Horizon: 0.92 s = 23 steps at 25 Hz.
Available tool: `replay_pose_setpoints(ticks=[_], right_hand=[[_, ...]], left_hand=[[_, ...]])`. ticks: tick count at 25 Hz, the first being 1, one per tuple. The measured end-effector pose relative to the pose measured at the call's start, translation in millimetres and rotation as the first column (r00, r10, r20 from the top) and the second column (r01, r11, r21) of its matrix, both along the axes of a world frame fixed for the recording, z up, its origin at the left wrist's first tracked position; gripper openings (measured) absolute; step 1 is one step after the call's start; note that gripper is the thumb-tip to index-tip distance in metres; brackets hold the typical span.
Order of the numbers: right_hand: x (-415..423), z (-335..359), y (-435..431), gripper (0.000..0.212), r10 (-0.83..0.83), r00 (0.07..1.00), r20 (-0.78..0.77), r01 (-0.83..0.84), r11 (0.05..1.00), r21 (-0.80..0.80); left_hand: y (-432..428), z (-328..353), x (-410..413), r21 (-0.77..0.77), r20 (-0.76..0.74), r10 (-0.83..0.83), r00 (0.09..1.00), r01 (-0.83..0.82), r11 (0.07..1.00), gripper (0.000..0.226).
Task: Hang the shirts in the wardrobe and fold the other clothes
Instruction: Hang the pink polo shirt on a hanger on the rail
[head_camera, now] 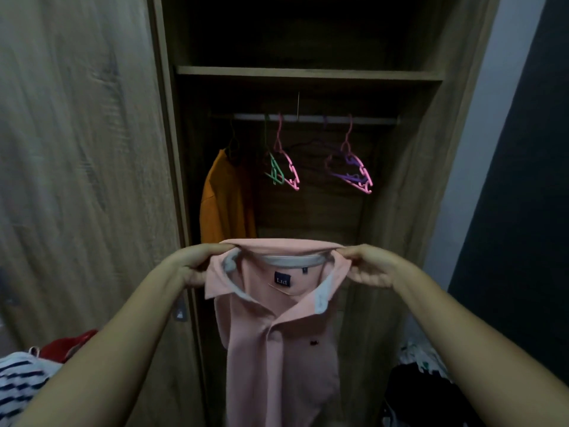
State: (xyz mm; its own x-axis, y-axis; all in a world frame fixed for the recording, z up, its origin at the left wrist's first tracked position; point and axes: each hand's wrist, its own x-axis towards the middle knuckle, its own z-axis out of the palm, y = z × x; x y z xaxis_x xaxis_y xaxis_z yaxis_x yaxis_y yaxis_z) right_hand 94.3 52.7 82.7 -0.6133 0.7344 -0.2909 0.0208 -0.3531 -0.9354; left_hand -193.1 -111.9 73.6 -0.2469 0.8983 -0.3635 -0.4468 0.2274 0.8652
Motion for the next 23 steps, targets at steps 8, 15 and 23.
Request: replay_pose_setpoints(ticks=[8, 15, 23], right_hand=[[12.3, 16.5, 2.0, 0.027, 0.197, 0.973, 0.12, -0.209, 0.972, 0.104], [2.1, 12.8, -1.0, 0.045, 0.021, 0.828, 0.56, -0.348, 0.802, 0.485], [0.6, 10.0, -23.0, 0.044, 0.041, 0.665, 0.746, -0.728, 0.262, 0.634]], left_hand=[[-6.8, -6.8, -20.7, 0.086, -0.213, -0.196, 0.957, 0.218, 0.972, 0.05], [-6.3, 1.0, -13.8, -0.245, -0.752, -0.406, 0.519, 0.352, 0.903, 0.033], [15.2, -30.0, -1.2, 0.034, -0.972, -0.002, -0.236, -0.147, 0.989, 0.016]])
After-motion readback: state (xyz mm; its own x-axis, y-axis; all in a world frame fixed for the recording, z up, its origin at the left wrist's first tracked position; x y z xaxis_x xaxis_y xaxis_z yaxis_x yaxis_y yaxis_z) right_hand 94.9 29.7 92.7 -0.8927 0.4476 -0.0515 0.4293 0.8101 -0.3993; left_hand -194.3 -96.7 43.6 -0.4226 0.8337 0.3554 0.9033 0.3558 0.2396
